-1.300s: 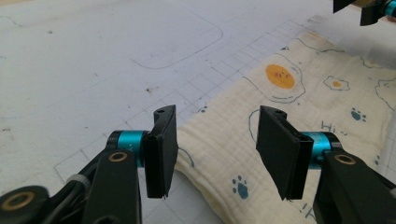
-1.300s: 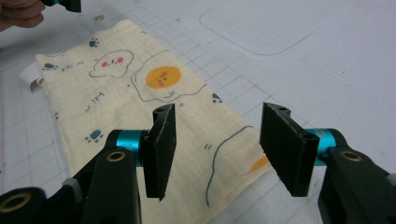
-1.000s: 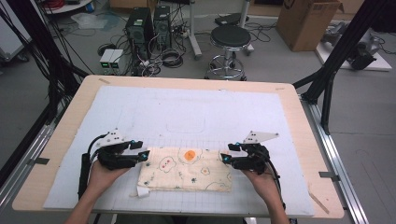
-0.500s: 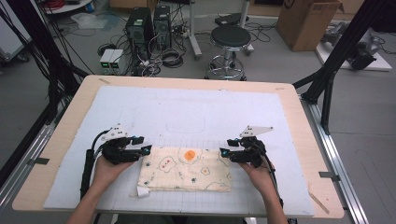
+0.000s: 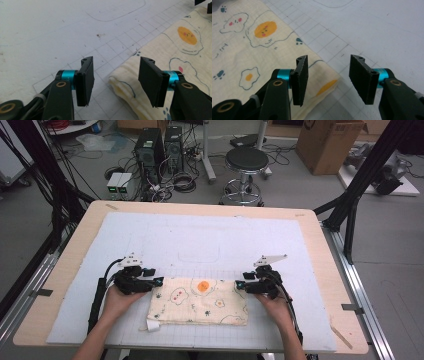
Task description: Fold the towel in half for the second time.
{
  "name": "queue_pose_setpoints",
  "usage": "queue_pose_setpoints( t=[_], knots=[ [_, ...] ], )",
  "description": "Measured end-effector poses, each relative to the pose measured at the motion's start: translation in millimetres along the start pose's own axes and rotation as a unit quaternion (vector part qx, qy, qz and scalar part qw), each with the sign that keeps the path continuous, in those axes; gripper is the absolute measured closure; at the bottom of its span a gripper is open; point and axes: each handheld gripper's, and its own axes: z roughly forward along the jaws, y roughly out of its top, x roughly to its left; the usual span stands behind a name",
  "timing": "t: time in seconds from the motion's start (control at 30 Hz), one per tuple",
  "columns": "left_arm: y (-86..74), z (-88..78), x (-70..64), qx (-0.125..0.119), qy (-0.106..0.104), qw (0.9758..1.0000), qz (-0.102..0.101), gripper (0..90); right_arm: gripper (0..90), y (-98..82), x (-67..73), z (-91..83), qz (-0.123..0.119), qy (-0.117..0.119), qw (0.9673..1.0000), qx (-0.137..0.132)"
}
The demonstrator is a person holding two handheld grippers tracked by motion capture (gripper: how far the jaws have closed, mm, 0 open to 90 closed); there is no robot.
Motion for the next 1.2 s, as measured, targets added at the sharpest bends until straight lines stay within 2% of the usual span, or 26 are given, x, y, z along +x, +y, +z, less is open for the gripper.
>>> queue_pose_setpoints(
  t=[0.1,0.27,0.4,0.57,0.67,0.73,0.77,0.83,0.87,0.9,1.07,1.13,1.2],
  knots=[
    [-0.8,2.0,1.2,0.010,-0.008,0.9999,-0.006,53.3,56.0,-1.1,-1.1,1.9,0.005,0.002,1.0000,0.008],
    [-1.6,4.4,-0.8,0.022,-0.013,0.9997,-0.001,60.4,63.4,-1.6,1.4,5.4,-0.005,0.007,0.9997,0.022],
    [-2.1,5.5,-1.8,0.021,-0.017,0.9996,-0.003,65.0,70.7,-2.0,1.5,5.8,-0.008,0.014,0.9996,0.022],
    [-2.2,6.6,-4.5,0.027,-0.019,0.9994,0.007,75.8,80.0,-2.5,4.3,6.3,-0.011,0.018,0.9994,0.027],
    [-0.8,4.4,-7.5,0.026,-0.011,0.9995,0.015,82.2,83.1,-2.5,4.8,5.9,-0.013,0.026,0.9991,0.030],
    [0.9,1.1,-7.8,0.027,-0.007,0.9994,0.021,83.0,83.6,-1.7,7.1,4.4,-0.007,0.042,0.9986,0.031],
    [1.7,-0.2,-7.6,0.024,-0.007,0.9995,0.021,83.2,83.8,-0.7,8.5,3.6,-0.011,0.045,0.9986,0.027],
    [3.7,-3.9,-5.9,0.023,-0.001,0.9995,0.023,83.4,84.3,1.6,10.6,1.4,-0.019,0.042,0.9987,0.023],
    [4.6,-5.5,-4.6,0.016,0.000,0.9997,0.018,83.6,84.4,2.7,10.5,0.5,-0.021,0.042,0.9987,0.021],
    [5.7,-6.7,-3.4,0.011,-0.002,0.9999,0.011,83.8,84.5,4.0,9.4,0.0,-0.019,0.042,0.9987,0.020],
    [16.1,-8.3,2.7,0.010,0.005,0.9999,0.013,83.7,84.9,14.3,3.4,-1.4,-0.012,0.034,0.9993,0.010],
    [21.3,-7.2,4.0,-0.003,0.009,0.9999,0.007,83.8,85.0,19.7,2.9,-1.1,-0.008,0.029,0.9995,0.012],
    [25.8,-6.1,7.9,-0.001,0.010,0.9999,0.005,83.8,85.0,25.1,0.1,-1.4,-0.009,0.025,0.9996,0.004]
  ],
)
